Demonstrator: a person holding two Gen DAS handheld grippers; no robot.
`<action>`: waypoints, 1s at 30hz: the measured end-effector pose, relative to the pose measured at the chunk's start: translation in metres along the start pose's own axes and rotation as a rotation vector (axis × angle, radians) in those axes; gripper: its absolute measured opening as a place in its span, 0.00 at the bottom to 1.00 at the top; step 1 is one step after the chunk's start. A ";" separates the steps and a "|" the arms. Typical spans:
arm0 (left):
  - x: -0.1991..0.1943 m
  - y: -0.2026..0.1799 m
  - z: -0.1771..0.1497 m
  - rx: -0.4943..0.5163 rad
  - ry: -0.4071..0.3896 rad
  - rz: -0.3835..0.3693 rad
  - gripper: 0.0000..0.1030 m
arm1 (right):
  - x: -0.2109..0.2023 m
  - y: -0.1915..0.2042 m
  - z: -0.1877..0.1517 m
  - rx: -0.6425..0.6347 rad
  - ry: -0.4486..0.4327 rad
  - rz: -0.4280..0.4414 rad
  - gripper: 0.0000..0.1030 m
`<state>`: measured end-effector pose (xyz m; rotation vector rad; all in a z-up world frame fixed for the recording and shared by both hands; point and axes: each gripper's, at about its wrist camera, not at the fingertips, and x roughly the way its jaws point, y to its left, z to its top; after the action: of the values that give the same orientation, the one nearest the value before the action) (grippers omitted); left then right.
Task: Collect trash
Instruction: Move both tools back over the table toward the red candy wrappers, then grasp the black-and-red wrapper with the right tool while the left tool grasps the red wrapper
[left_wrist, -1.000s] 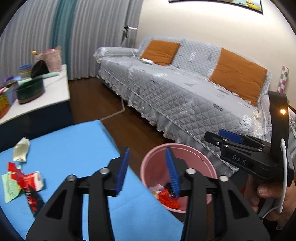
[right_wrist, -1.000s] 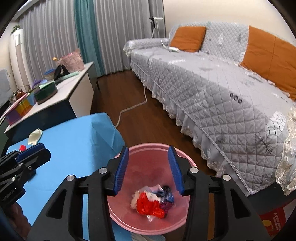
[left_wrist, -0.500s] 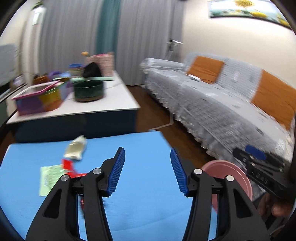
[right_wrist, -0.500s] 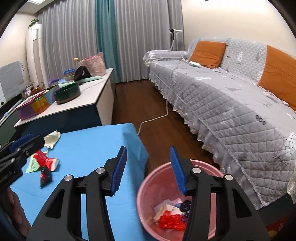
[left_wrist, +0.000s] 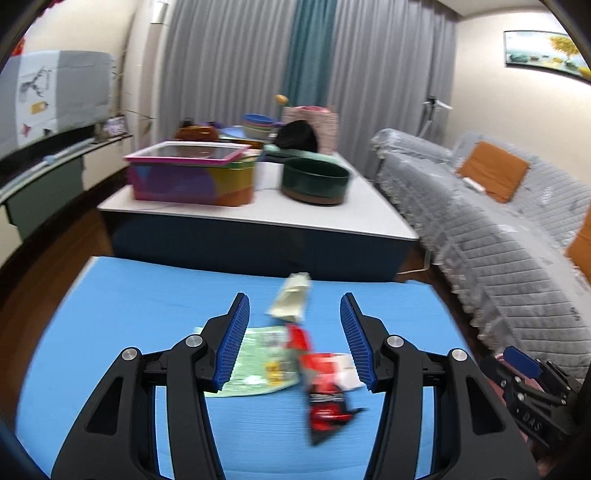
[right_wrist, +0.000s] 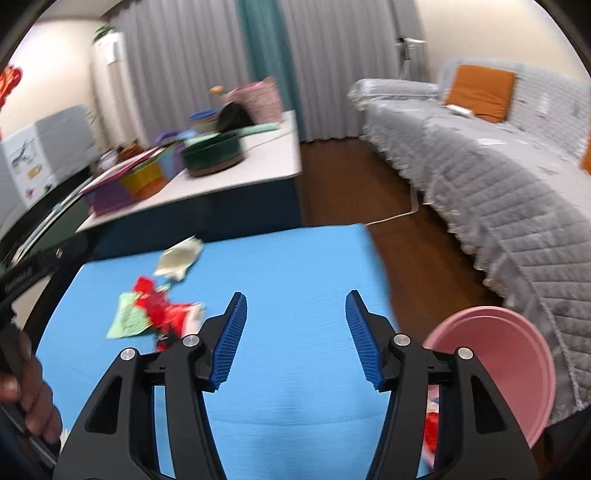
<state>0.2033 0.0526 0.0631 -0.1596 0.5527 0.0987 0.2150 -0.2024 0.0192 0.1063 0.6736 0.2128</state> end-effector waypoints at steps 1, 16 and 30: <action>-0.001 0.005 0.000 -0.001 0.001 0.007 0.49 | 0.004 0.008 -0.002 -0.010 0.010 0.016 0.55; 0.006 0.050 -0.012 0.022 0.051 0.041 0.49 | 0.080 0.088 -0.035 -0.057 0.180 0.153 0.60; 0.028 0.029 -0.022 0.048 0.095 -0.029 0.45 | 0.113 0.105 -0.052 -0.121 0.257 0.170 0.50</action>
<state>0.2121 0.0791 0.0262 -0.1256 0.6466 0.0496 0.2518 -0.0725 -0.0720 0.0201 0.9060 0.4348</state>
